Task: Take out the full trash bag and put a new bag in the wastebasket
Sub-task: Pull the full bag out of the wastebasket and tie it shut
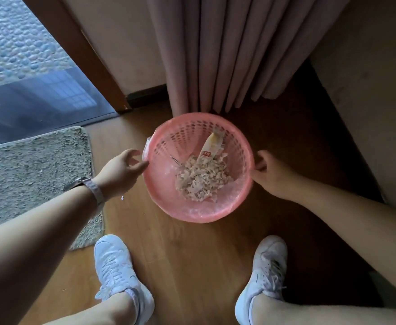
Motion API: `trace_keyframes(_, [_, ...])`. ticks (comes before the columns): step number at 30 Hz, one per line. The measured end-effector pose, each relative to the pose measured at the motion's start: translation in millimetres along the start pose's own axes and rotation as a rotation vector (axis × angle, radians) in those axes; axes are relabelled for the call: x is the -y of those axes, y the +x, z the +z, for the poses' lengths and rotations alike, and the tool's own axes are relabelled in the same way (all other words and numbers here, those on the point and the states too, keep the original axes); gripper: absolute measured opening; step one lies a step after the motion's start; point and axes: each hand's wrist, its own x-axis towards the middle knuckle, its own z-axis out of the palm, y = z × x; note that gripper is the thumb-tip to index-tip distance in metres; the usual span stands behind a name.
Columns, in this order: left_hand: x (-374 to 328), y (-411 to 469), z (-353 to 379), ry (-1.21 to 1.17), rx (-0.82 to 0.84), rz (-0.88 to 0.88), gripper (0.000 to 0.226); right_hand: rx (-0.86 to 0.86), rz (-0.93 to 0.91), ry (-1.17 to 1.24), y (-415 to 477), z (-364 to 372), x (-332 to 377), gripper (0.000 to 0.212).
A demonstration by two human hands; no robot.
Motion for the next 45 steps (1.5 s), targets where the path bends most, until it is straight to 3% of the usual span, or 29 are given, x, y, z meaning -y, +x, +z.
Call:
trace_keyframes(3, [2.3, 13.1, 4.4, -0.193, 0.036, -0.005, 0.038, 0.010, -0.064, 0.053, 6.9, 8.5, 0.6, 0.029])
trace_keyframes(5, [1.0, 19.1, 7.0, -0.318, 0.043, -0.005, 0.028, -0.013, -0.089, 0.085, 7.5, 11.3, 3.6, 0.016])
trace_keyframes(7, [-0.3, 21.0, 8.7, -0.420, 0.060, -0.036, 0.017, -0.037, -0.079, 0.091, 5.7, 11.6, 6.1, 0.012])
trace_keyframes(12, [-1.2, 20.1, 9.5, -0.504, 0.052, -0.082, 0.022, -0.025, -0.058, 0.040, -2.8, 9.8, 5.1, 0.023])
trace_keyframes(16, [-3.0, 21.1, 7.6, -0.419, -0.038, -0.060, 0.021, -0.035, -0.073, 0.046, -7.4, 9.1, 5.4, 0.030])
trace_keyframes(26, [3.4, 20.6, 6.2, -0.096, -0.185, 0.069, 0.028, -0.099, -0.123, 0.023, -8.4, 7.3, 8.9, 0.023])
trace_keyframes(31, [1.7, 17.5, 10.6, -0.040, -0.249, 0.136, 0.019, -0.140, -0.173, -0.003, -8.3, 11.6, 13.6, 0.022])
trace_keyframes(36, [-10.8, 24.7, 9.5, 0.249, -0.356, 0.219, 0.021, -0.139, -0.240, -0.055, -9.3, 12.9, 10.4, 0.029])
trace_keyframes(42, [-14.8, 23.2, 1.5, 0.266, -0.240, 0.198, 0.021, -0.162, -0.435, -0.314, -15.4, 5.6, 19.0, 0.040])
trace_keyframes(45, [-17.3, 16.8, 1.3, 0.352, -0.140, 0.327, 0.022, -0.153, -0.515, -0.494, -17.3, 0.6, 23.8, 0.025])
